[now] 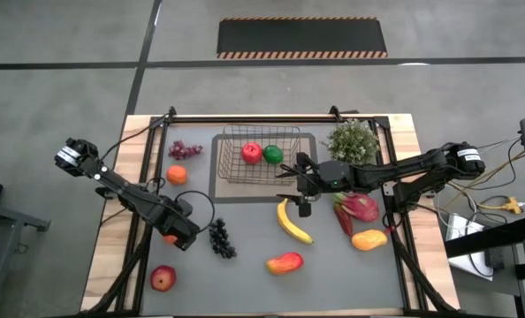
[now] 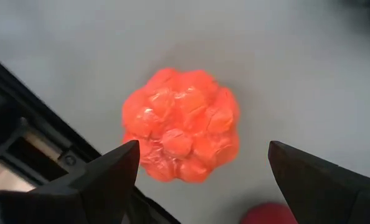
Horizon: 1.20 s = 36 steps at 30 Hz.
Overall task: Build produce basket
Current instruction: Put the pumpkin into the wire basket
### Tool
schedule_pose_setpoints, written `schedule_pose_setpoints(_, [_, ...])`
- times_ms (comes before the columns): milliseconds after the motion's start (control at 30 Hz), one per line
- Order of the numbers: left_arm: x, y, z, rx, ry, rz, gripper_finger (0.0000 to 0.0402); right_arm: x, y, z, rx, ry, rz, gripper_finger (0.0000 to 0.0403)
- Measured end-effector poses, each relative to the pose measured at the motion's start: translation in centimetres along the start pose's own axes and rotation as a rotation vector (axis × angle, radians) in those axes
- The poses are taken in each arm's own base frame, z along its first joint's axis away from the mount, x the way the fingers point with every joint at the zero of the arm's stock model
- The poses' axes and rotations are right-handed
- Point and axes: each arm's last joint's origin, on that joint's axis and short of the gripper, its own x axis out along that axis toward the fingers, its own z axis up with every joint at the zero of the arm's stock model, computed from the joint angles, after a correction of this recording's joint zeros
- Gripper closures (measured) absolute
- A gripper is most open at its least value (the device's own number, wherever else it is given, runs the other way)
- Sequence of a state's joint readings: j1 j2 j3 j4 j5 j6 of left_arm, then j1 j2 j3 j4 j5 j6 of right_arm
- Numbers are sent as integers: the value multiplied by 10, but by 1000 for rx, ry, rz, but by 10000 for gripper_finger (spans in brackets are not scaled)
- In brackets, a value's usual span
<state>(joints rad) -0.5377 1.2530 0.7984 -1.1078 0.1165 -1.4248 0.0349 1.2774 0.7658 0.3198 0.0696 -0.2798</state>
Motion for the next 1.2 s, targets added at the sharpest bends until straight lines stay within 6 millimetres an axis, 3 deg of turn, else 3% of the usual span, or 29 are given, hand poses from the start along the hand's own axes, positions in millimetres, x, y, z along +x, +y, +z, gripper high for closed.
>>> schedule_pose_setpoints(600, [-11,5,-5,137,67,-89,65,0,0,0,10,0,0,156])
schedule_pose_setpoints(1200, [-4,9,-6,140,103,-66,65,0,0,0,18,1,0,156])
